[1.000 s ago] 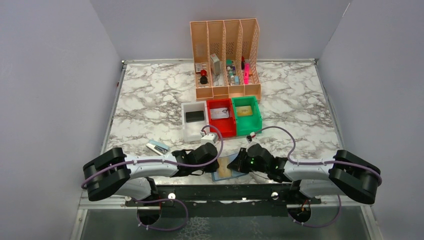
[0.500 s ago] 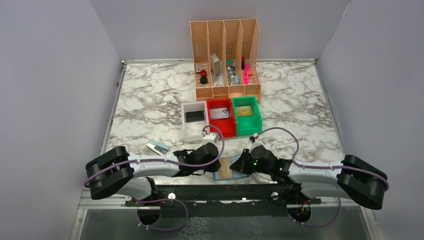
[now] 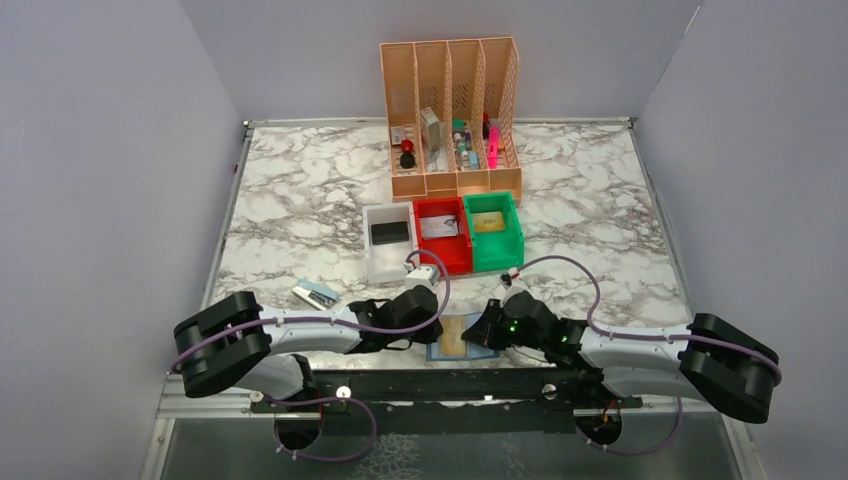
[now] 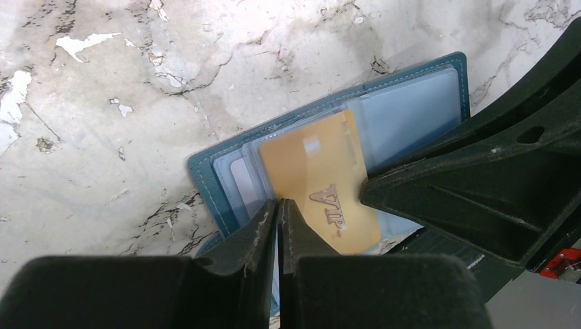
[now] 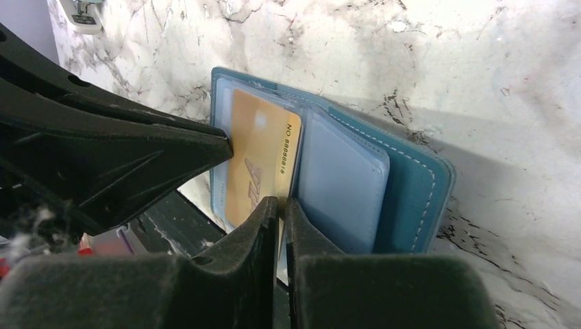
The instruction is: Take the credit cards out of the card holder
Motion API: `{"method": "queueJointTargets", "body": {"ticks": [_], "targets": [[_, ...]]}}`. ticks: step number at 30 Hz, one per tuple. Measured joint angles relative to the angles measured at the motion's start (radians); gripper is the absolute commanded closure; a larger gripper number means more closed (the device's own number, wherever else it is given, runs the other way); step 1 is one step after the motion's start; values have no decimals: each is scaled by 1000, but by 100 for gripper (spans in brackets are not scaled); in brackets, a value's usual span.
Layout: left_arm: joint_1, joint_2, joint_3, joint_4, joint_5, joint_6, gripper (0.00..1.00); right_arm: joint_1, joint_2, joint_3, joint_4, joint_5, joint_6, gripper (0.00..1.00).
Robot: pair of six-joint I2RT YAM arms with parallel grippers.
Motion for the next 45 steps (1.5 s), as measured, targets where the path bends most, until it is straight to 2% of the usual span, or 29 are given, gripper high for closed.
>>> {"method": "queueJointTargets", "body": {"ticks": [4,24,34,38,45], "targets": [[0,0,0,0,0,0,90,-4,14,-6,19,-11,0,99],[0,1,1,0,-3,0,90,-72,-91,-47,-25,-39,-26,99],[0,-34,26,-90,-3,26,71,-76,-51,-50,-7,-42,-13,99],[0,-87,47,-155,-5,52,69,-77,-40,-50,3,-42,-6,99],[-5,-103,83,-130,32,91,69,-76,-41,-50,2,-41,-4,99]]}}
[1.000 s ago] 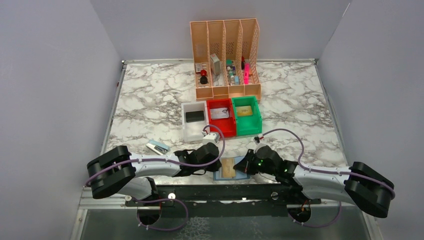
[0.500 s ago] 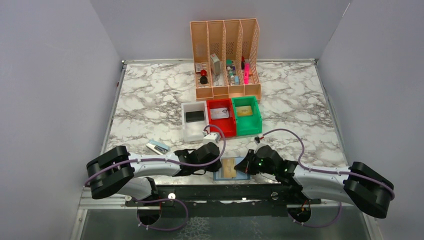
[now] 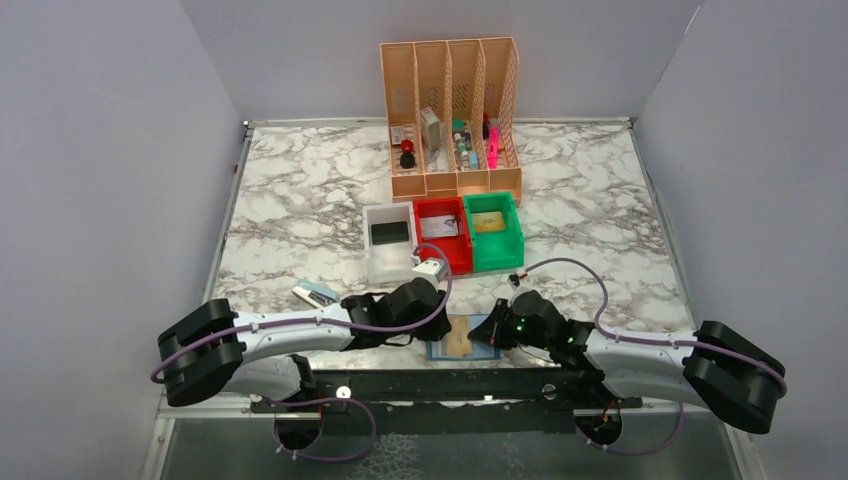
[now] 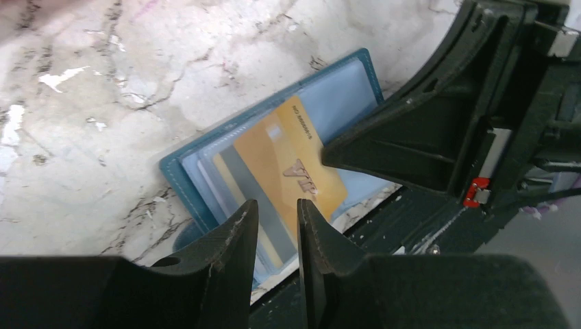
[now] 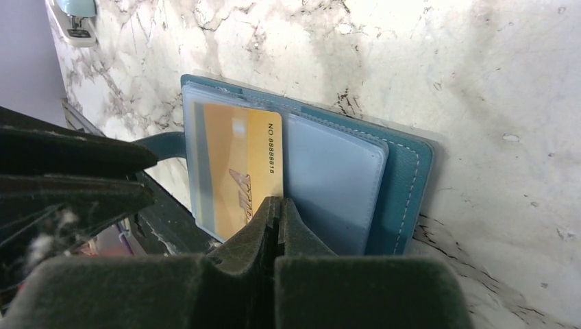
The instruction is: Take the credit cards out of the card holder
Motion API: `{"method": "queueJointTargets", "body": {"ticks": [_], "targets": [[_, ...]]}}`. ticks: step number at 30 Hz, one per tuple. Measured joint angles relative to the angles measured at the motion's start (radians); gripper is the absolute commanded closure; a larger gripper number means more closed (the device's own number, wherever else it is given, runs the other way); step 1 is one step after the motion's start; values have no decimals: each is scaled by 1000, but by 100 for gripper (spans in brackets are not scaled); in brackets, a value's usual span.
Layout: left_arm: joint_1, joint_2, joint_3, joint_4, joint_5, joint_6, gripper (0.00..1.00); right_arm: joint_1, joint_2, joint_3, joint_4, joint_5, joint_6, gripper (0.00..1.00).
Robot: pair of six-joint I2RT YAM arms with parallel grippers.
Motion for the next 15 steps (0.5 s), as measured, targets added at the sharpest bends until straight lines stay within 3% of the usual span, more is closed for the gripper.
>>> {"method": "queueJointTargets", "body": {"ticks": [11,15], "targets": [[-8,68,-37,51,61,-2,72,0,-9,0,-5,0,0,98],[-10,90,-51,71,71,-8,77,0,-13,-5,3,-1,5,92]]}}
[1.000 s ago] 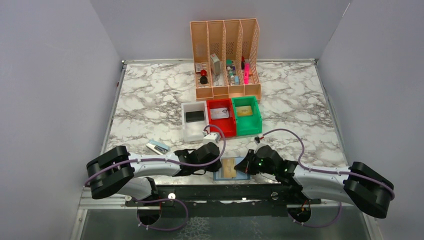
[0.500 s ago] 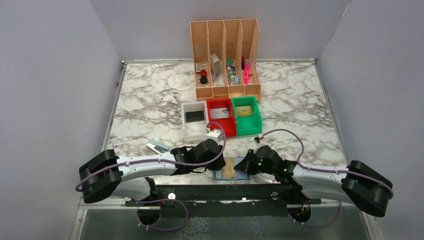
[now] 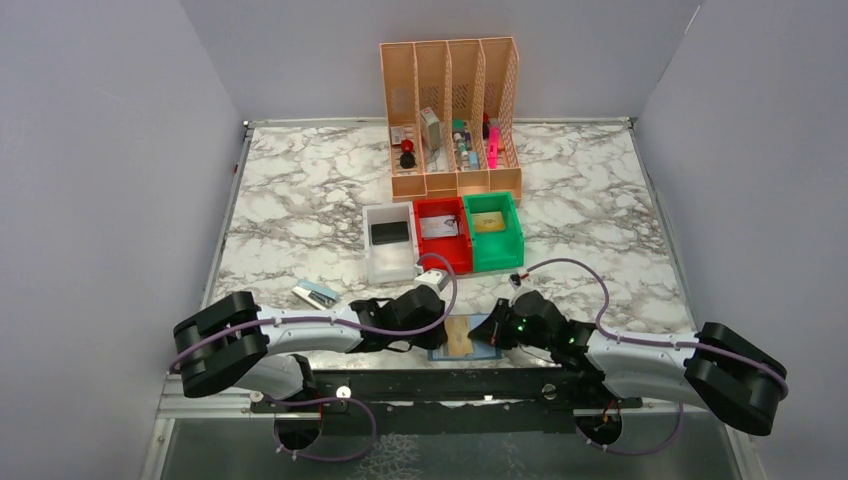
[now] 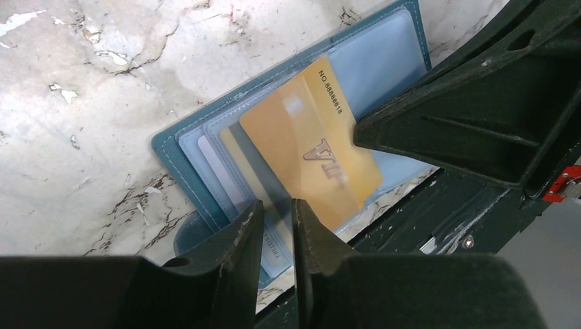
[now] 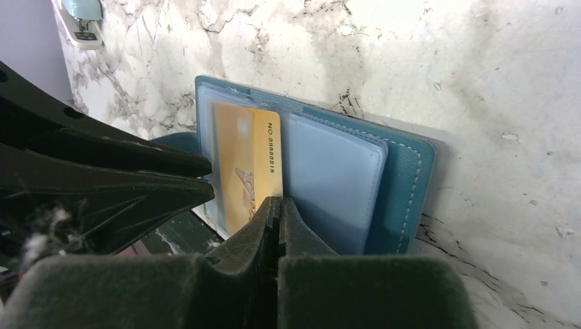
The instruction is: Take the credit cards out of the card holder
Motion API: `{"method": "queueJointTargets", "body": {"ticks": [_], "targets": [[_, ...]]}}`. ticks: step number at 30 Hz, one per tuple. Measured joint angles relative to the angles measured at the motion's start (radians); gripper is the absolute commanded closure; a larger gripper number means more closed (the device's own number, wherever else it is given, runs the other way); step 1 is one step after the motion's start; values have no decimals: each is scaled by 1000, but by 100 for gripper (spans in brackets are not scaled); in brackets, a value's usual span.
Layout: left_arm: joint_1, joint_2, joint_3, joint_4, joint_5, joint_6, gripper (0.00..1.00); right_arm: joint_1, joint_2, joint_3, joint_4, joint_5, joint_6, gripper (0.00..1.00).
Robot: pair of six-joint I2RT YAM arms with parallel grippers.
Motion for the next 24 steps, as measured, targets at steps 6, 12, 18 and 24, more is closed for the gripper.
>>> {"method": "queueJointTargets", "body": {"ticks": [6,12,18,24], "targets": [[-3,11,-11,34,0,-6,81,0,0,-22,39,-11,27,76],[-4,11,-19,48,-1,-14,84,-1,0,-45,89,-18,53,76],[-4,11,-20,48,-3,-17,85,-1,18,-57,121,-30,64,99],[-5,10,-20,43,-14,-19,85,-2,-5,-58,113,-31,70,99]]}}
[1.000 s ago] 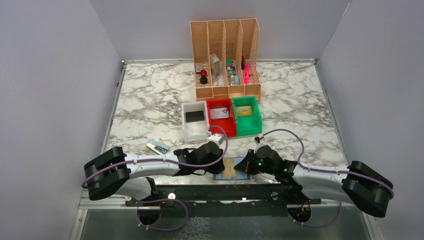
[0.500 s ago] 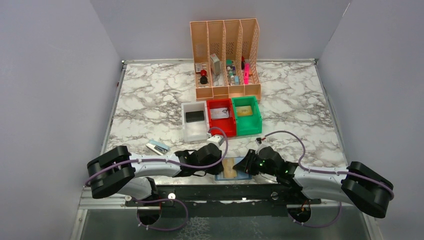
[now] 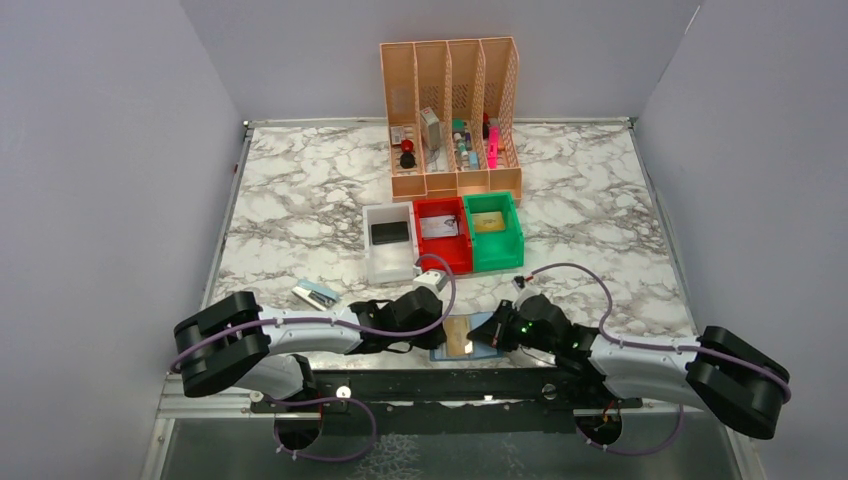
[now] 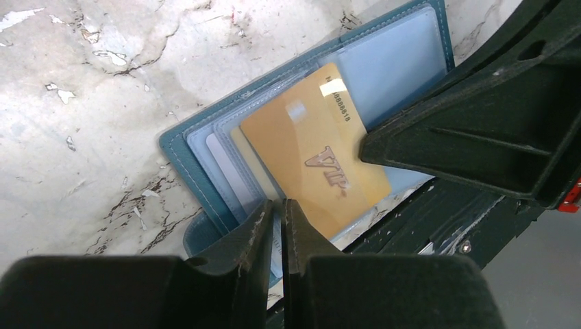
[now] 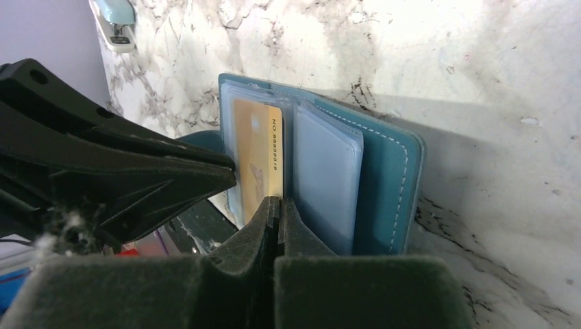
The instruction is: Take the credit cards out of the card holder
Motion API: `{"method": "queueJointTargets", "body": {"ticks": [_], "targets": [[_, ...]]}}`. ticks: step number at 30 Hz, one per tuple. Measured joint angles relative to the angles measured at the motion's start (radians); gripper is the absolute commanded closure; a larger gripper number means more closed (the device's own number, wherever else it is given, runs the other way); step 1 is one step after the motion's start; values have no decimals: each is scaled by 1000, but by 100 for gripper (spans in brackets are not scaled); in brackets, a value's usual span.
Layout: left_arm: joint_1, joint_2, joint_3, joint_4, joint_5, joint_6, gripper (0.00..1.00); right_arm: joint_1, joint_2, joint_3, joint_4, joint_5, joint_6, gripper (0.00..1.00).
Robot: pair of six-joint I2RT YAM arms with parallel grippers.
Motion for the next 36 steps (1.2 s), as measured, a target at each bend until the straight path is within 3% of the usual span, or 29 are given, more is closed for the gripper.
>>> {"method": "queueJointTargets", "body": {"ticks": [10,19,27,36], "targets": [[-6,-32,0,-64,-37,-10,83,0,-159,-3,-149,46,0,99],[-6,-76,22,-150,-60,13,74,0,-138,-4,-162,53,0,99],[-7,-77,75,-58,-16,50,75,0,-110,-4,-137,53,0,99],[-7,52,74,-24,18,45,79,0,-113,-4,-135,53,0,99]]}}
